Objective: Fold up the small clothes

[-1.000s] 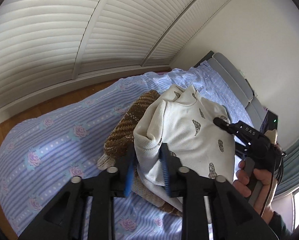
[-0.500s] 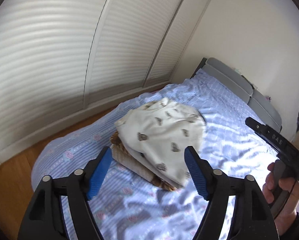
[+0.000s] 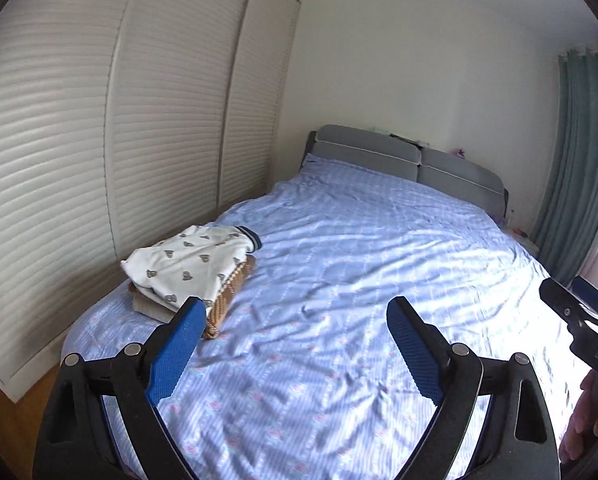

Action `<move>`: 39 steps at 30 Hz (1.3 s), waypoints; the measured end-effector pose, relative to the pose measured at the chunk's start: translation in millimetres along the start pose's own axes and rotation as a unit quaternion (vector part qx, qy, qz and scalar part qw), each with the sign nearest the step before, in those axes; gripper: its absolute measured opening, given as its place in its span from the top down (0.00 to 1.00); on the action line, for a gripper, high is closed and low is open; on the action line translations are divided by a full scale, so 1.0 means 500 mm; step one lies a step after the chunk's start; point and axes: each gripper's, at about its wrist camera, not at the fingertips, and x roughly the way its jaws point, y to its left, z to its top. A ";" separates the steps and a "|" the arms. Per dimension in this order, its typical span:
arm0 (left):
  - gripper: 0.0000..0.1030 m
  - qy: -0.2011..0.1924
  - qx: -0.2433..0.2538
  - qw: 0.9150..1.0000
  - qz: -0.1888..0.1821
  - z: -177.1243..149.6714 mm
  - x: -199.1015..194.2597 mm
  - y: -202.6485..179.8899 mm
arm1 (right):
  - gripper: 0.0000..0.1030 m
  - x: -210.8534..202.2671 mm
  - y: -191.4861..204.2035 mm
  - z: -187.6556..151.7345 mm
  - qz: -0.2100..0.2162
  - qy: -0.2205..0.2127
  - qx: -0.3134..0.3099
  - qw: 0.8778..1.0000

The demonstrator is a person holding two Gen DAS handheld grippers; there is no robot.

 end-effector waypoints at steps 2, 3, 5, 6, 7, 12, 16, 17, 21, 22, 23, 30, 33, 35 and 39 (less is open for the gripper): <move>0.04 0.001 0.025 1.000 -0.011 -0.016 -0.022 -0.056 | 0.08 -0.059 -0.050 -0.019 -0.035 -0.002 0.003 0.999; 0.02 0.001 0.036 0.999 -0.015 -0.025 -0.032 -0.083 | 0.08 -0.086 -0.073 -0.030 -0.051 -0.002 0.006 0.999; 0.02 0.003 0.056 0.998 -0.030 -0.046 -0.050 -0.132 | 0.08 -0.141 -0.114 -0.053 -0.076 -0.001 0.021 0.997; 0.02 0.004 0.067 0.997 -0.037 -0.055 -0.060 -0.155 | 0.07 -0.162 -0.133 -0.065 -0.088 0.002 0.031 0.996; 0.02 0.005 0.075 0.996 -0.042 -0.065 -0.070 -0.176 | 0.07 -0.180 -0.151 -0.077 -0.097 0.007 0.041 0.994; 0.00 -0.002 0.117 0.992 -0.052 -0.114 -0.111 -0.256 | 0.07 -0.242 -0.219 -0.132 -0.139 0.027 0.075 0.987; 0.00 0.008 0.141 0.988 -0.062 -0.148 -0.125 -0.289 | 0.07 -0.274 -0.246 -0.179 -0.154 0.041 0.088 0.983; 0.00 0.011 0.146 0.987 -0.061 -0.156 -0.127 -0.293 | 0.07 -0.279 -0.252 -0.188 -0.156 0.044 0.092 0.982; 0.00 0.026 0.148 0.987 -0.061 -0.179 -0.131 -0.292 | 0.07 -0.293 -0.261 -0.216 -0.165 0.051 0.095 0.980; 0.00 0.031 0.148 0.987 -0.061 -0.185 -0.132 -0.291 | 0.07 -0.296 -0.260 -0.220 -0.168 0.052 0.092 0.980; 0.00 0.037 0.150 0.986 -0.062 -0.190 -0.133 -0.290 | 0.07 -0.300 -0.260 -0.226 -0.171 0.052 0.088 0.980; 0.00 0.049 0.148 0.986 -0.053 -0.207 -0.151 -0.261 | 0.07 -0.331 -0.245 -0.245 -0.164 0.051 0.078 0.982; 0.00 0.051 0.143 0.987 -0.050 -0.209 -0.160 -0.250 | 0.07 -0.336 -0.235 -0.249 -0.159 0.054 0.075 0.983; 0.00 0.054 0.142 0.987 -0.051 -0.212 -0.163 -0.246 | 0.07 -0.335 -0.229 -0.248 -0.154 0.056 0.076 0.984; 0.00 0.061 0.140 0.987 -0.054 -0.213 -0.164 -0.241 | 0.07 -0.342 -0.217 -0.244 -0.145 0.054 0.075 0.985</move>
